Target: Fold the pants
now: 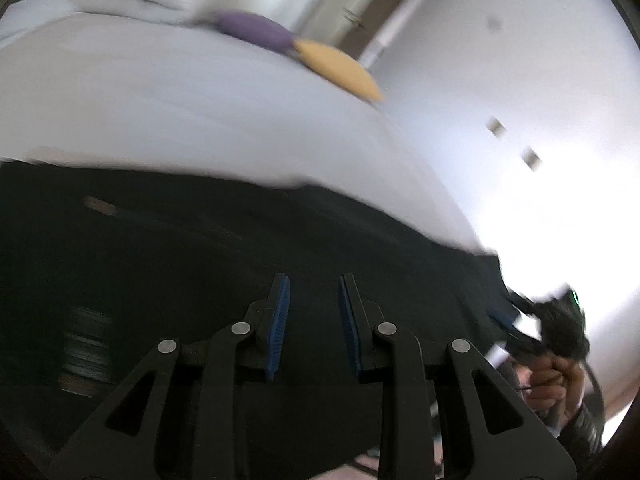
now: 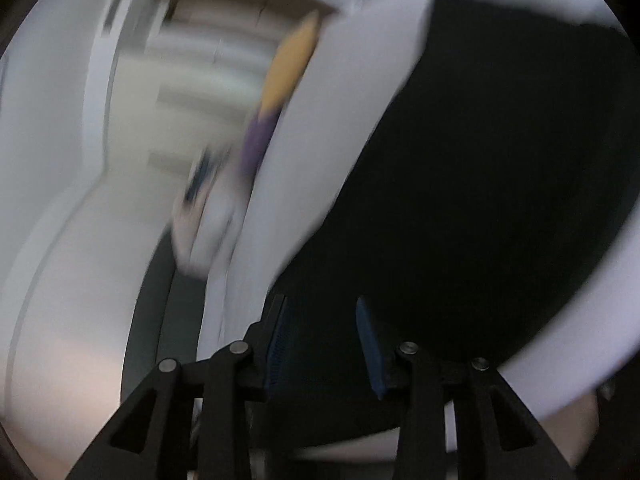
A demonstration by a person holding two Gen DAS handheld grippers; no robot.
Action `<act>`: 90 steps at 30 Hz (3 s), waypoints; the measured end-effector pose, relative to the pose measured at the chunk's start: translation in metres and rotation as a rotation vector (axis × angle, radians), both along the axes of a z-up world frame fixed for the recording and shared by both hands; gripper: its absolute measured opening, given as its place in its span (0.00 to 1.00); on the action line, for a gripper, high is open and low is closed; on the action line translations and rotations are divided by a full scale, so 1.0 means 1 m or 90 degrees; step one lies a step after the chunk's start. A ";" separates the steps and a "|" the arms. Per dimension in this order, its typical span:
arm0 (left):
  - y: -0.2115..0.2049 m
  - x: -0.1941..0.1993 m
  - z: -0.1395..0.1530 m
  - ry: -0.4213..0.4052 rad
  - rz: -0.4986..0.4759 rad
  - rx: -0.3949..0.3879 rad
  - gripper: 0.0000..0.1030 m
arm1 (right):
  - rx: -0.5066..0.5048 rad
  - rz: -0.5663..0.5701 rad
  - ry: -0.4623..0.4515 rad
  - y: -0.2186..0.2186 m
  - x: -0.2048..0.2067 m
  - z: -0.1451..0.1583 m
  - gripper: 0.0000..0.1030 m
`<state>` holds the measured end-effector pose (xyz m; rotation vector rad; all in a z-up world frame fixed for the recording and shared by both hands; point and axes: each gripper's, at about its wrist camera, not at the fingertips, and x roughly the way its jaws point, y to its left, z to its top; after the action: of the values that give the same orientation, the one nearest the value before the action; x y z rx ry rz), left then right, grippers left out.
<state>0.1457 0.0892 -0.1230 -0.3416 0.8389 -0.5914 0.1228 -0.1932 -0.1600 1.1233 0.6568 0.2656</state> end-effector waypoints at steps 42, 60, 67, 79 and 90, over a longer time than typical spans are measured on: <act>0.015 -0.001 -0.045 0.045 -0.038 0.020 0.23 | 0.137 -0.336 0.006 -0.171 -0.079 -0.049 0.41; 0.014 -0.002 -0.046 0.059 -0.032 0.014 0.23 | -0.042 -0.281 -0.016 -0.137 -0.045 -0.008 0.11; 0.016 -0.003 -0.043 0.072 -0.008 -0.014 0.24 | -0.521 -0.047 -0.035 0.031 0.006 0.056 0.11; -0.011 0.007 -0.021 0.132 -0.020 -0.107 0.95 | -0.846 0.043 -0.002 0.137 0.020 0.012 0.11; -0.094 0.058 -0.004 0.217 -0.118 -0.150 0.95 | -0.886 0.057 -0.051 0.182 -0.001 0.021 0.11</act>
<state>0.2042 -0.0047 -0.1270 -0.5957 1.1382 -0.8216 0.1221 -0.0108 -0.1386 -0.2504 0.6215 -0.1004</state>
